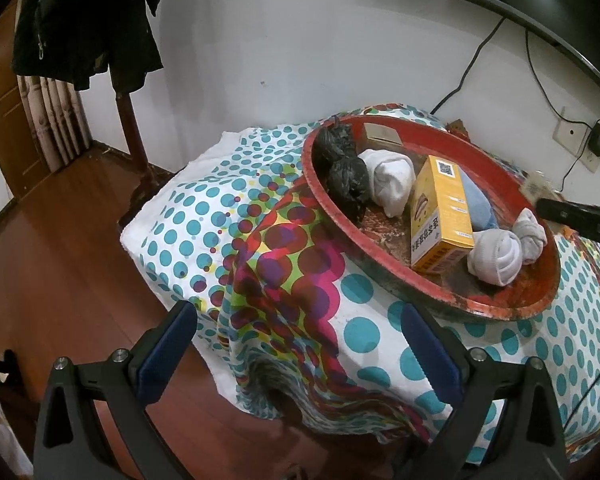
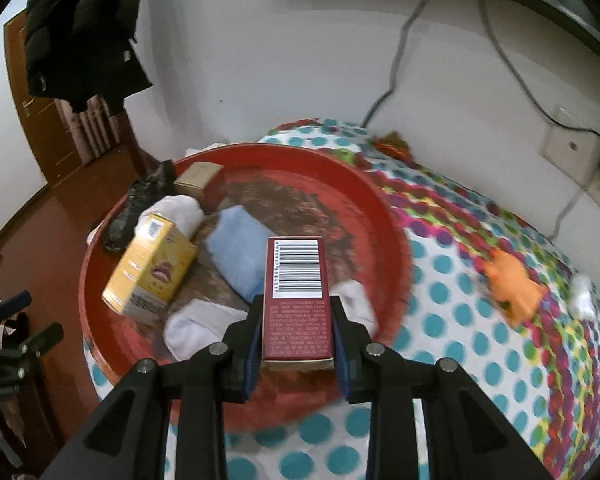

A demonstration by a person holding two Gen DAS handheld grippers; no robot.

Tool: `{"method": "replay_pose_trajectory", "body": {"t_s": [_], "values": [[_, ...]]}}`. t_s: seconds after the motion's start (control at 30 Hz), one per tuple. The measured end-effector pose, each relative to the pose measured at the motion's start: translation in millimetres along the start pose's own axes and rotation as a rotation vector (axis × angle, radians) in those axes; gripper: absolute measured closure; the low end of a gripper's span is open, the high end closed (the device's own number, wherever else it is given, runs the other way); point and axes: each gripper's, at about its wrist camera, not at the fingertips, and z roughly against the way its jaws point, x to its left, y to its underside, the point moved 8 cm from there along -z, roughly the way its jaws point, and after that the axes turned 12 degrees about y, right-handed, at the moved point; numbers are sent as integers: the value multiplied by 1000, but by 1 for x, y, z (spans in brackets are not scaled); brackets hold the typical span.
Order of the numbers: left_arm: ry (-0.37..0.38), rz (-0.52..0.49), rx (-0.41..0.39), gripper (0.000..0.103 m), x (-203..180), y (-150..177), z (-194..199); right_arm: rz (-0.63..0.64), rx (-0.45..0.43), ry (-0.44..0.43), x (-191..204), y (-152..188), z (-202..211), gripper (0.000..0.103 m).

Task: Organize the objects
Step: 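Carry the red barcode box over the red tray with the right tool, then open the right tool to release the red box onto the tray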

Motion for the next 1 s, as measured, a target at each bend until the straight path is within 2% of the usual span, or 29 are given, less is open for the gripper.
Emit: {"method": "replay_pose_trajectory", "body": {"t_s": [0.23, 0.5, 0.63, 0.87, 1.0], "values": [[30, 36, 3, 1, 2, -1, 0, 38, 32, 0, 29, -9, -23, 73], [42, 62, 8, 1, 5, 0, -2, 59, 67, 5, 34, -1, -33, 73], [51, 64, 13, 1, 4, 1, -3, 83, 48, 26, 37, -2, -31, 72], [39, 57, 15, 1, 5, 1, -4, 70, 34, 45, 20, 5, -15, 54], [40, 63, 11, 1, 6, 1, -3, 62, 29, 48, 12, 8, -10, 52]]}}
